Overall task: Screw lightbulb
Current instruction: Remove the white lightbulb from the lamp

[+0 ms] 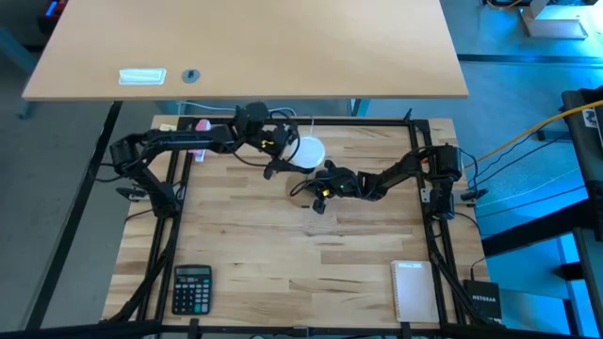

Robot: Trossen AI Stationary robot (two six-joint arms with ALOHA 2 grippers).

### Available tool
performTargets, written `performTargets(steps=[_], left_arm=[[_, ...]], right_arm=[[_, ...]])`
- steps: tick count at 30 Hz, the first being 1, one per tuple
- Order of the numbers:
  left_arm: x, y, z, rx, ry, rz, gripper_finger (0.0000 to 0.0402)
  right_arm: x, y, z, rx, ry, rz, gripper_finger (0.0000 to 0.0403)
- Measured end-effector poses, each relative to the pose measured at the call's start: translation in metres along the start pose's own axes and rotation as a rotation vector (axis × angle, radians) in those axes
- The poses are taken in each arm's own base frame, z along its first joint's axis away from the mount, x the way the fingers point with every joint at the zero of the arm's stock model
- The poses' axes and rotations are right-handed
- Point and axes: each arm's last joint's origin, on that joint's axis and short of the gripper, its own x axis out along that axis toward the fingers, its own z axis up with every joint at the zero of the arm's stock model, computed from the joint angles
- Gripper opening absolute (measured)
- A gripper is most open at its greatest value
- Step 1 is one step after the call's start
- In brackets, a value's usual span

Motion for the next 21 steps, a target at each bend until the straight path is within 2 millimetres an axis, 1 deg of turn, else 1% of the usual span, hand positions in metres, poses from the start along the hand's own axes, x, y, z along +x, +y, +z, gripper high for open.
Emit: performTargets(steps=[7,15,21], left_arm=[[0.002,0.001,0.0,0.019,-0.01,0.013,0.0253],[0.015,0.004,-0.013,-0.008,-0.012,-0.014,0.0253],[0.012,0.007,-0.008,-0.018,-0.054,-0.008,0.0253]], right_arm=[[0.0,0.0,0.0,-0.001,0.001,0.0,0.0037],[0.0,0.0,0.0,-0.001,0.002,0.0,0.0037],[0.0,0.0,0.0,-0.001,0.002,0.0,0.0037]])
